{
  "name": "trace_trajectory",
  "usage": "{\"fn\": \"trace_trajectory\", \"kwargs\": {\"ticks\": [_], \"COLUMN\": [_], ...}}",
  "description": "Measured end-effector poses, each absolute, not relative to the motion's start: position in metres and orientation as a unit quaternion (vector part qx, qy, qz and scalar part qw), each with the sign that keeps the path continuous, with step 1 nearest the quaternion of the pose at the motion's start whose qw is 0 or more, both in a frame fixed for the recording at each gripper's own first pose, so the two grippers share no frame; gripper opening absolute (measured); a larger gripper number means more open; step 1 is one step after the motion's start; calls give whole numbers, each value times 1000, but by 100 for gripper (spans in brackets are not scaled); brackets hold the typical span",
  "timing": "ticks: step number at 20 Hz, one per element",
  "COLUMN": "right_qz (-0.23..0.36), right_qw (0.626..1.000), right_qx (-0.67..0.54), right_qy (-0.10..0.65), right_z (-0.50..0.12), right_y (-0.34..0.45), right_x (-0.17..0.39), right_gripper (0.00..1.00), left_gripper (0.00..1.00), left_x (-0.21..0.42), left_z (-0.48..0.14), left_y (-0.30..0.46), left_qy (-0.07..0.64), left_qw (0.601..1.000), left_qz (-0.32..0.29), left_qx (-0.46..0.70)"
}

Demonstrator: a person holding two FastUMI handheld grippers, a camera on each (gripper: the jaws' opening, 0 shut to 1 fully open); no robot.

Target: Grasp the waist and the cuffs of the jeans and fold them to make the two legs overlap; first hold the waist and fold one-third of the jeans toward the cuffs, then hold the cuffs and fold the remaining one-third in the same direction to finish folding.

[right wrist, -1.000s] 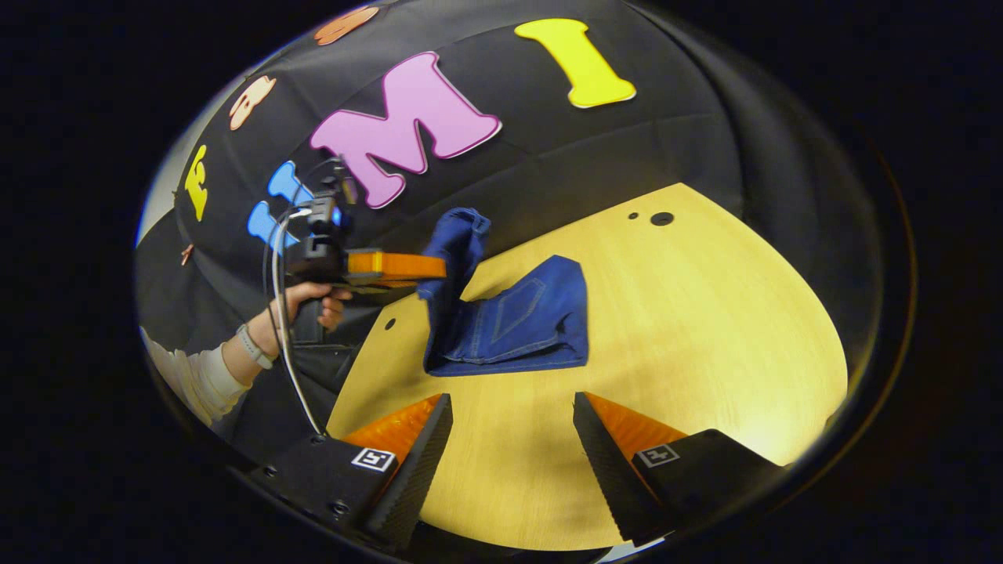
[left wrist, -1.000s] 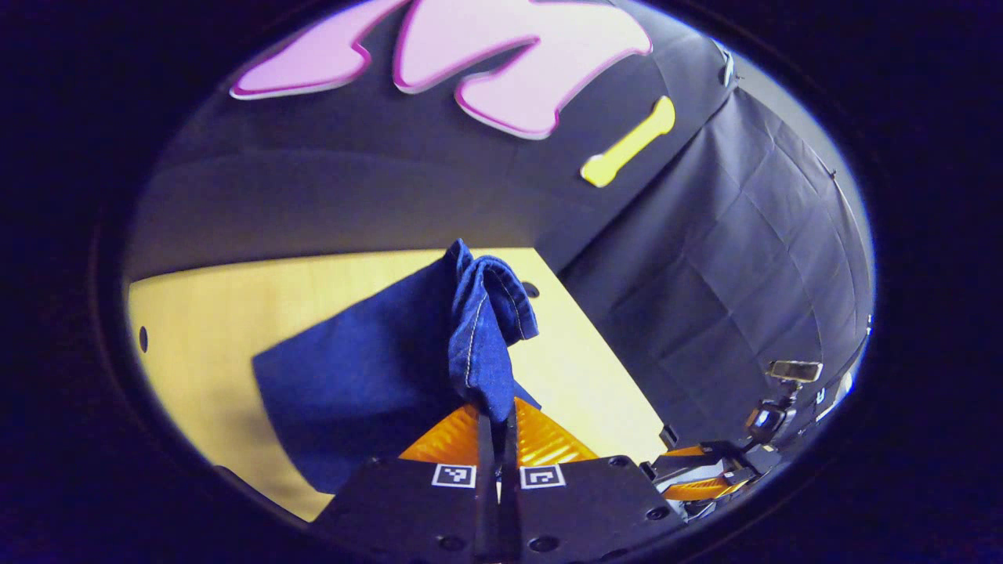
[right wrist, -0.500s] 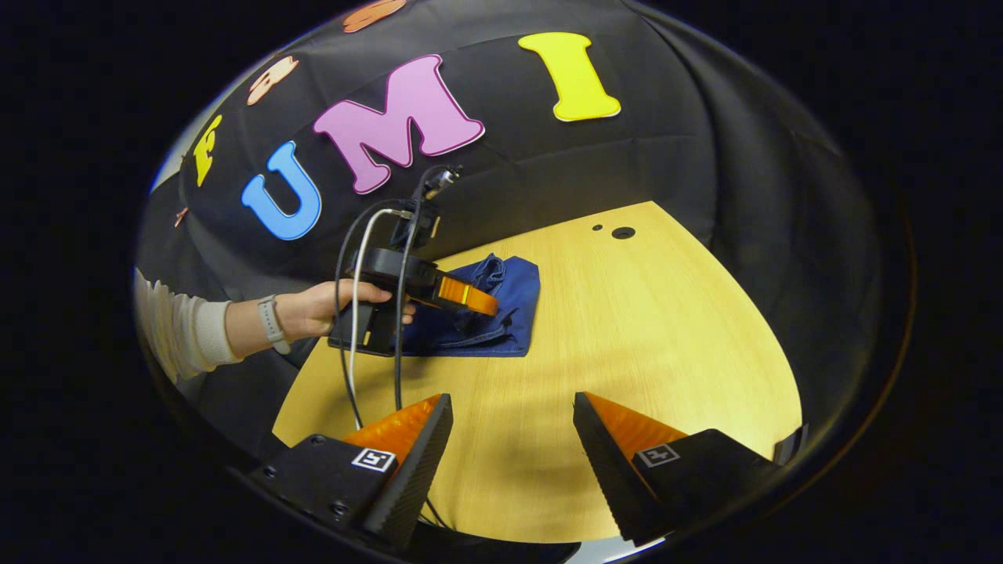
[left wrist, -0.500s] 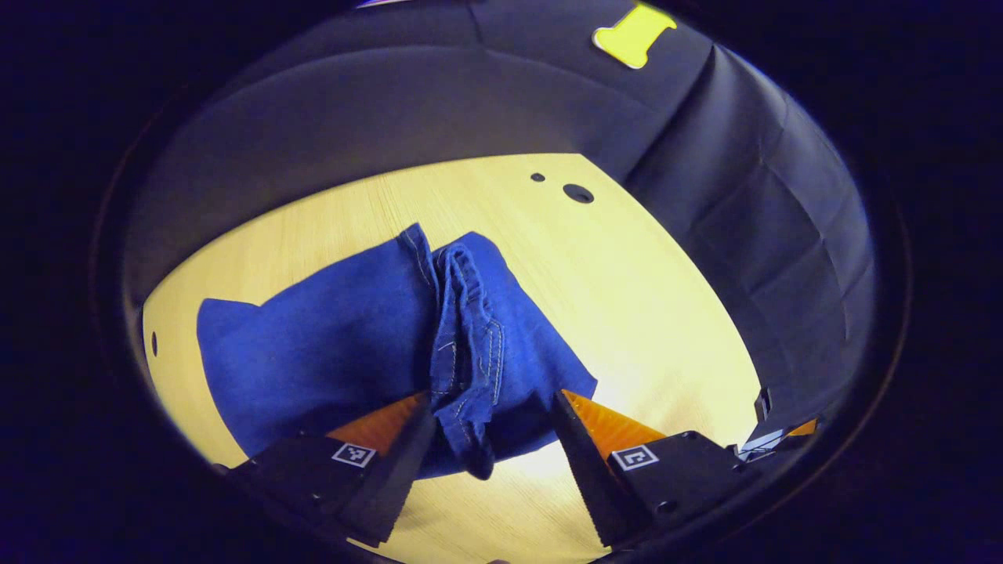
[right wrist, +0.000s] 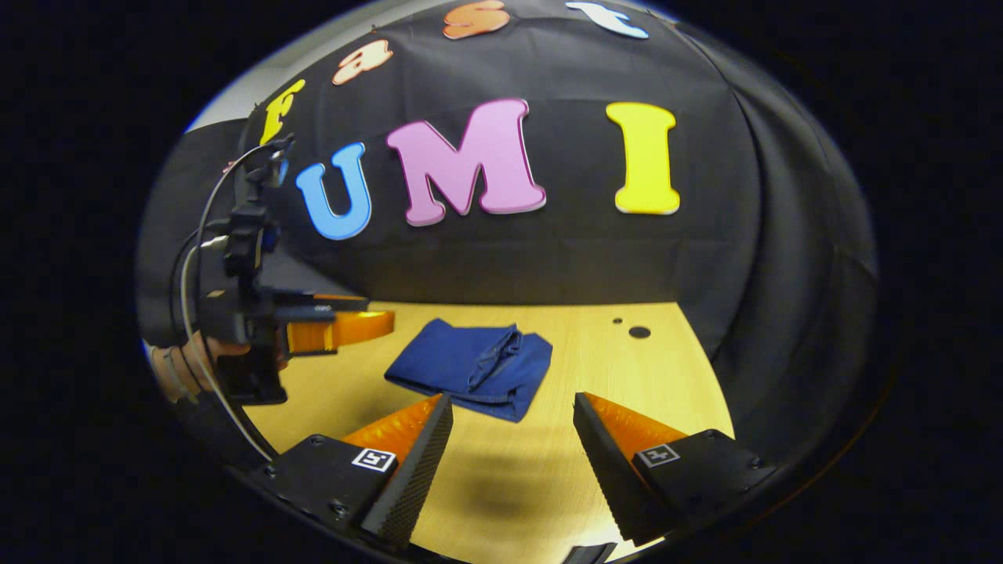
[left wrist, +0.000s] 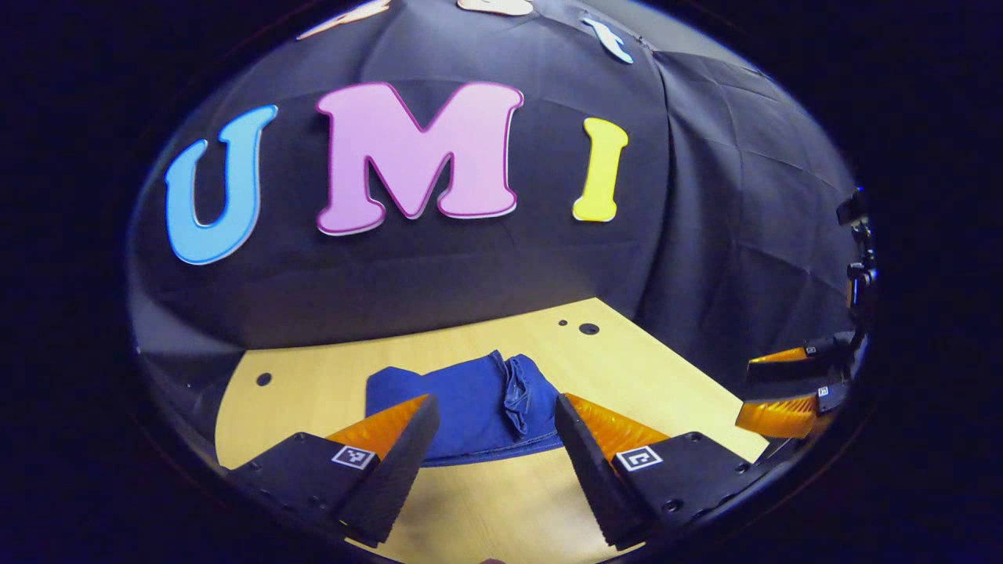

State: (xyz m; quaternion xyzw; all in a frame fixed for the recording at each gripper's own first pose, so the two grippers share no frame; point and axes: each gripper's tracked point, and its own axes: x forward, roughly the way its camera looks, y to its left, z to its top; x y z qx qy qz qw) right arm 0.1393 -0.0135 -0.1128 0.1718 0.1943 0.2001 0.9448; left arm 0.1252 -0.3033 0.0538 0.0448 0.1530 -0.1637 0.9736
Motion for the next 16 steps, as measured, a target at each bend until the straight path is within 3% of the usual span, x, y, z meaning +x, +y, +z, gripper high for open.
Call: {"fn": "trace_trajectory", "kwargs": {"ticks": [8,16], "right_qz": [157,132], "right_qw": [979,986], "right_qx": [100,100], "right_qy": [78,16], "right_z": [1,63], "right_y": [-33,-37], "right_x": [63,4], "right_gripper": [96,96], "left_gripper": [95,96], "left_x": [-42,-112], "left_z": [122,157], "left_y": [-260,-239], "left_qy": [41,-1], "left_qw": [995,998], "left_qz": [-92,-55], "left_qx": [8,-3]}}
